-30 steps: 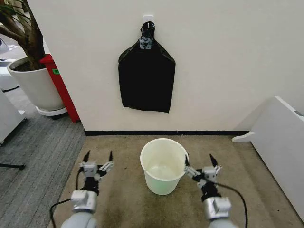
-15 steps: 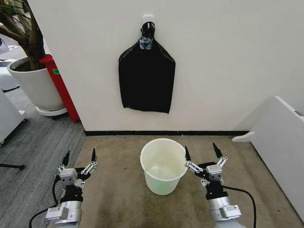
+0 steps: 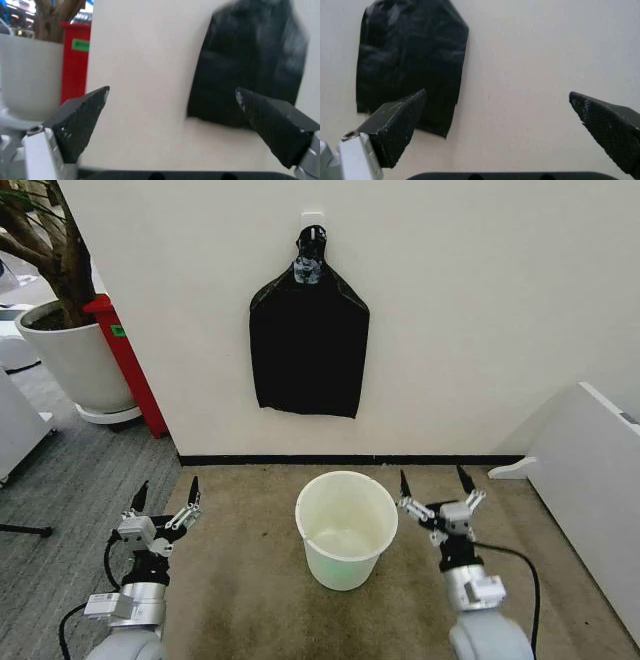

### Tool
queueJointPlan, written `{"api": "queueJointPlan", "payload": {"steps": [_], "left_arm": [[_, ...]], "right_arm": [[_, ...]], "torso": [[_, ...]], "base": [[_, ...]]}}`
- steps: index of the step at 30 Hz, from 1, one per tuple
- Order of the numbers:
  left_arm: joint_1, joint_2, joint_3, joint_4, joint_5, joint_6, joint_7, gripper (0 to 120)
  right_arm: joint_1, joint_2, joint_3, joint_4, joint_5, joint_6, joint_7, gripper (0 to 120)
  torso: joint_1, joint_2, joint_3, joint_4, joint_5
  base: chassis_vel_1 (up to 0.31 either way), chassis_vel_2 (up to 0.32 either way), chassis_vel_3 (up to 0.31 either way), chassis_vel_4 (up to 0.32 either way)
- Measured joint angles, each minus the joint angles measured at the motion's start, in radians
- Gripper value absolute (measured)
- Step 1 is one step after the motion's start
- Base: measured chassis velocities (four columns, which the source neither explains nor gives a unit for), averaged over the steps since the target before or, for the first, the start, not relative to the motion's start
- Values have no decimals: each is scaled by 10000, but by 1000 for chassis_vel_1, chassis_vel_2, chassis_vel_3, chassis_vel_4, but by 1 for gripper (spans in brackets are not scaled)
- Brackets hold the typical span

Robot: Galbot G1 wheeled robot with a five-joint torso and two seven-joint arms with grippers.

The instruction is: Place the garbage bag over the trash bin.

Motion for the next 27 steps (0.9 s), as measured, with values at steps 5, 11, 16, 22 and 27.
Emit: {"api": "queueJointPlan", "payload": {"steps": [5,11,16,22,27], "left_arm": [[-46,-80,198,265,-208,-662,250,100],[79,-292,172,448,209,-814,253,100],[64,-690,235,630,516,-776,209,100],[130,-979,298,807,836,-775,203,100],[154,-1084,264,1019,1019,-841,171,100]], "right_arm": [[1680,-968,-546,-333,1611,-445,318,100],[3580,-1702,-1561,-890,3012,-650,369,100],[6049,-1947,-3400,-2163,4039,-796,371,100],[7932,-1641,-4720,-3131,4386,-879,538,100],[9128,-1252,-5547,-3652,5093,-1170,1077,100]], "torso": [[1,-2,1,1,-1],[0,-2,0,0,-1],[1,-2,0,-4,1],[1,-2,0,1,1],[1,-2,0,0,-2]], "base": [[0,0,0,0],[0,0,0,0],[0,0,0,0],[0,0,0,0],[0,0,0,0]]}}
